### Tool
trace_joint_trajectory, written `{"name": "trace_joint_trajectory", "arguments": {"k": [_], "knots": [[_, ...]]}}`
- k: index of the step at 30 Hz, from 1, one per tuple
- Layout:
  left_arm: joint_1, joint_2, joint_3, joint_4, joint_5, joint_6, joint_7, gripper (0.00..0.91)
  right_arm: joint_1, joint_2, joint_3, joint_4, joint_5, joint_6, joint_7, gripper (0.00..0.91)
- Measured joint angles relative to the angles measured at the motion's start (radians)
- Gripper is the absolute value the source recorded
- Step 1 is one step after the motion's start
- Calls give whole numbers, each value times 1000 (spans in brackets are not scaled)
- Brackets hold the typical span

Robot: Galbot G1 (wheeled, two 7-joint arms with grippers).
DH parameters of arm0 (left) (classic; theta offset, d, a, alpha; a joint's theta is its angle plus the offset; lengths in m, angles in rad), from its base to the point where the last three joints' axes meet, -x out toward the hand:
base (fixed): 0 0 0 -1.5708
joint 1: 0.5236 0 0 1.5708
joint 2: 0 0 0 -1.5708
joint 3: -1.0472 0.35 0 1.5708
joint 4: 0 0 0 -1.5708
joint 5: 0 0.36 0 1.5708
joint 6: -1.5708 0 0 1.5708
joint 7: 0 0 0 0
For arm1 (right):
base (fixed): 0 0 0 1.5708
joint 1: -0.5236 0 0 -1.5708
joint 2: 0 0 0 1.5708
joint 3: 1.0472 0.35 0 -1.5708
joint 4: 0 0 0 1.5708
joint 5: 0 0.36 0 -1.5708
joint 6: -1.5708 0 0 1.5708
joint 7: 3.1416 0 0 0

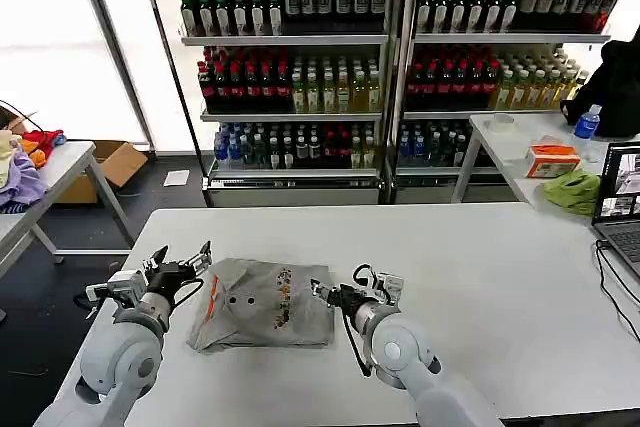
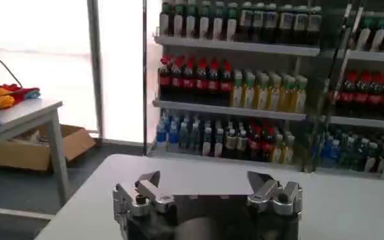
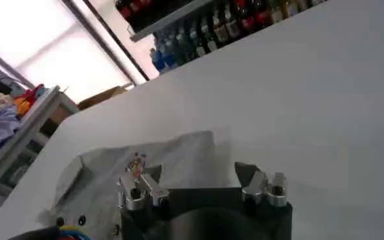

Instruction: Fold and organize the clothes.

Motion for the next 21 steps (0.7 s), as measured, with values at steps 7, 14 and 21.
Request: {"name": "trace_joint_trajectory", "arguments": {"k": [7, 14, 21], "knots": [[7, -5, -9, -2, 1, 2, -2, 907, 10, 17, -22, -34, -12, 1, 4, 0], [8, -8, -12, 0, 2, 5, -6, 907, 3, 17, -27, -40, -32, 2, -2, 0], [9, -19, -10, 0, 4, 7, -8, 907, -5, 7, -32, -37, -52, 1, -10, 0]]}}
